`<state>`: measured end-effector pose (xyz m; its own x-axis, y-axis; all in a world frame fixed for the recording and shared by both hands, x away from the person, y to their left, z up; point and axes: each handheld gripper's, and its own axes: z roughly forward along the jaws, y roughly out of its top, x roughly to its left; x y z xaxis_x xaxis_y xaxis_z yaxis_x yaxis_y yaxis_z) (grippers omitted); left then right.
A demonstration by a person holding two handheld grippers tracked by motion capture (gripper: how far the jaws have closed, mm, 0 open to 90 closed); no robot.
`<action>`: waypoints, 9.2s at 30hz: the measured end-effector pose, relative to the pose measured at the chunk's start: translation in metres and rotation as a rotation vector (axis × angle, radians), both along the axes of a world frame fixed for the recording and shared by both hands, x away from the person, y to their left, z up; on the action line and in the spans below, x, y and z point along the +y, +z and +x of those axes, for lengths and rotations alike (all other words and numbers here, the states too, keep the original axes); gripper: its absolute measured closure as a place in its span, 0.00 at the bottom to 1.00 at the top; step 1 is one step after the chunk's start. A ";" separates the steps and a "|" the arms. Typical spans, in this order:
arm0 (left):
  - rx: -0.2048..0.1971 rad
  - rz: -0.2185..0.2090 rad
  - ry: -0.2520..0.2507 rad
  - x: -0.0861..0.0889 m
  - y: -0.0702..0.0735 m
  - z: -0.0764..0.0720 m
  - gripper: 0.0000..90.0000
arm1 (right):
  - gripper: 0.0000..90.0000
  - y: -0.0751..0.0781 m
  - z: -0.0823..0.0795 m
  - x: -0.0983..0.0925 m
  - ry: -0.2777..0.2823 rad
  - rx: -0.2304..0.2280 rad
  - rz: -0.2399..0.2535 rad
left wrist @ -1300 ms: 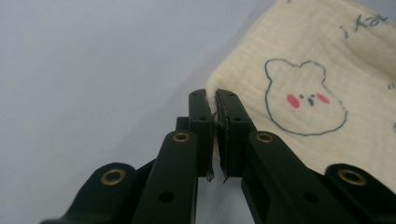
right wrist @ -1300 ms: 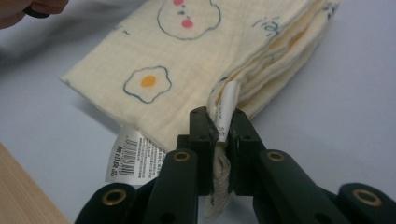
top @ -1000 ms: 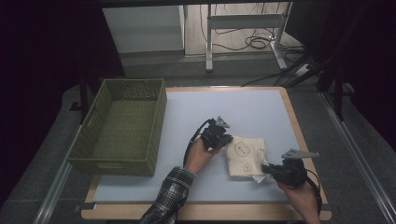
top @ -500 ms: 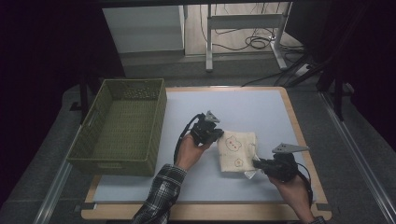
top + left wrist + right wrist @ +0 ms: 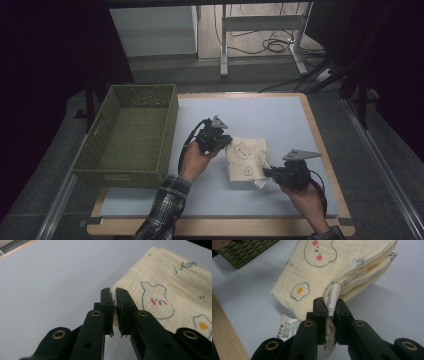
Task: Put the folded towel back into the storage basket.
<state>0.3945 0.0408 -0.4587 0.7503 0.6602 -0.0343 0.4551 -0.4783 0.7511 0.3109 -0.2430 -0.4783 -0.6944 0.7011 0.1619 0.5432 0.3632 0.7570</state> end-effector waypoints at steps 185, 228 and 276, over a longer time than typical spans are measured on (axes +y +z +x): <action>0.040 -0.023 0.435 0.263 0.026 -0.033 0.23 | 0.34 0.054 0.037 0.292 0.314 -0.099 -0.022; 0.010 -0.058 0.255 0.180 0.044 -0.036 0.02 | 0.14 0.030 0.036 0.199 0.312 -0.093 -0.065; -0.004 -0.050 0.018 0.029 -0.001 -0.067 0.00 | 0.06 0.006 0.008 0.019 0.126 -0.080 -0.115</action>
